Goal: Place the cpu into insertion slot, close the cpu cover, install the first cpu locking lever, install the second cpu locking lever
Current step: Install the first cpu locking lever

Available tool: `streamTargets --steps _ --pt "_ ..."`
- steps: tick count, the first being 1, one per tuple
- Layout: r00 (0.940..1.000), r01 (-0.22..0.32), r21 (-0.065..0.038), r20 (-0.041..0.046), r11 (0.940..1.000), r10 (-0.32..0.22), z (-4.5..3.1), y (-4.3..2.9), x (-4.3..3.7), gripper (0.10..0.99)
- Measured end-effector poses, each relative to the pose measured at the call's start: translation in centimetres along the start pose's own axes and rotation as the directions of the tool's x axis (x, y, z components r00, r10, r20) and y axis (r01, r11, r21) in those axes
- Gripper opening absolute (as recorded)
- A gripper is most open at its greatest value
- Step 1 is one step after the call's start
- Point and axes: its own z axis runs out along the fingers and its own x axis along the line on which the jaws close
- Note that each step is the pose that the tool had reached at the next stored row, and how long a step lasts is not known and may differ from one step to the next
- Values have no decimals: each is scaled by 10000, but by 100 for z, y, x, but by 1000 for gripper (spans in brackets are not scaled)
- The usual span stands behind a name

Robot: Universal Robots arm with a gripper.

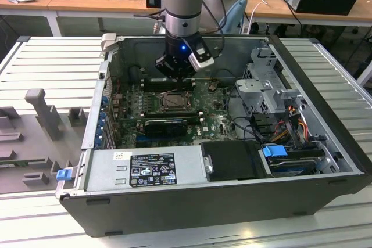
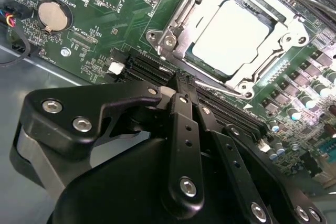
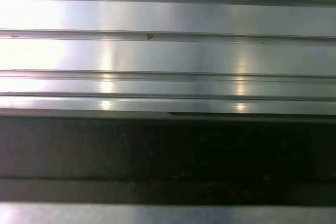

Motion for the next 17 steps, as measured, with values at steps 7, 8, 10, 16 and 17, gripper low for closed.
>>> streamTargets --steps 7,8,10,16,17 --pt "10000 38 -1 -2 10000 -38 54 -3 0 106" --pt "10000 40 -1 -3 10000 -40 58 -3 0 106" --pt "10000 41 -1 -3 10000 -41 64 -5 -1 106" --pt "10000 40 15 -3 10000 -40 78 -8 -1 106" --pt "10000 41 24 -4 10000 -41 80 -9 0 106"
